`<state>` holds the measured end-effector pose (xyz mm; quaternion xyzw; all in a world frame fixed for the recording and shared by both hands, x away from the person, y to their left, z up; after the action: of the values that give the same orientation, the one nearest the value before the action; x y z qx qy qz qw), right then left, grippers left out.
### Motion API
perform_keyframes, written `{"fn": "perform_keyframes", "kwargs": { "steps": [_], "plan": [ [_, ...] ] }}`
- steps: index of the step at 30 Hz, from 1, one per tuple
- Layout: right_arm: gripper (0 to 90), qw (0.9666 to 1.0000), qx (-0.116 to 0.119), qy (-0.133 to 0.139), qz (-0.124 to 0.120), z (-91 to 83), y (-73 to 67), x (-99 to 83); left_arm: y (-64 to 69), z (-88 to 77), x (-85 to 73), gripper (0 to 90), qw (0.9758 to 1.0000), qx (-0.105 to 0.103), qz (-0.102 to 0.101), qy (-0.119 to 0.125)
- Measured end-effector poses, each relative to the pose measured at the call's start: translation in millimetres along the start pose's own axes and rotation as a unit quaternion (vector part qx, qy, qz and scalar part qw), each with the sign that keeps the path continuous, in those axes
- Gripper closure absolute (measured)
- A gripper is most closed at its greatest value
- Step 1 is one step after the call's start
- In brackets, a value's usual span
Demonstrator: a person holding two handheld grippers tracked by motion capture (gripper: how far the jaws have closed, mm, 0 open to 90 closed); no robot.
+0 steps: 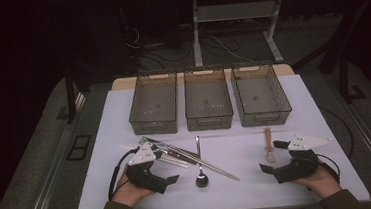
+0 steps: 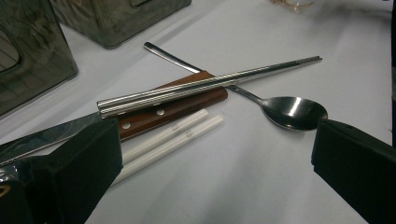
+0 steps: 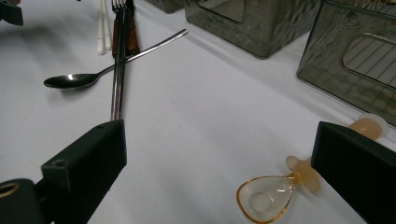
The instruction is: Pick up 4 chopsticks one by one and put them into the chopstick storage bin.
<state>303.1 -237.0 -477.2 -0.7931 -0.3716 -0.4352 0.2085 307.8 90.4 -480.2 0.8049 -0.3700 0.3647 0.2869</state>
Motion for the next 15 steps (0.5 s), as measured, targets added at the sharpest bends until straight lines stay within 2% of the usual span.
{"fn": "perform_keyframes", "kwargs": {
  "steps": [5,8,10,13,15],
  "plan": [
    [3.2,1.0,0.0,0.0,0.002,0.0,0.3,-0.1,-1.6,-1.0,-1.2,5.8,0.9999,0.007,0.002,-0.007],
    [3.2,1.0,0.002,0.001,0.004,0.1,0.5,0.1,-3.6,-2.3,-1.2,8.3,0.9999,0.009,-0.001,-0.01],
    [3.2,1.0,0.003,0.002,0.004,0.4,1.4,-0.2,-6.1,-3.2,-1.2,13.3,0.9998,0.015,-0.007,-0.012],
    [3.2,1.0,0.003,0.0,0.005,0.0,1.6,-1.0,-9.2,-5.1,-1.6,14.4,0.9996,0.021,-0.013,-0.014],
    [3.2,1.0,0.002,0.003,0.003,-1.0,0.8,0.8,-9.7,-6.4,-2.3,16.5,0.9996,0.022,-0.01,-0.017]
  ]
}}
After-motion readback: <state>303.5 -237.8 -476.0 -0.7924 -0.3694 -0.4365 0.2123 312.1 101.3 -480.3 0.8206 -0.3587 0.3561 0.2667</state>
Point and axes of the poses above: each handheld gripper's, and its own axes: z roughly forward along the jaws, x roughly out of its top, y roughly to its right, the point moved 9 cm from there along z, roughly forward along the jaws, and after that the axes turned 6 degrees about -z, right-handed, at the moved point
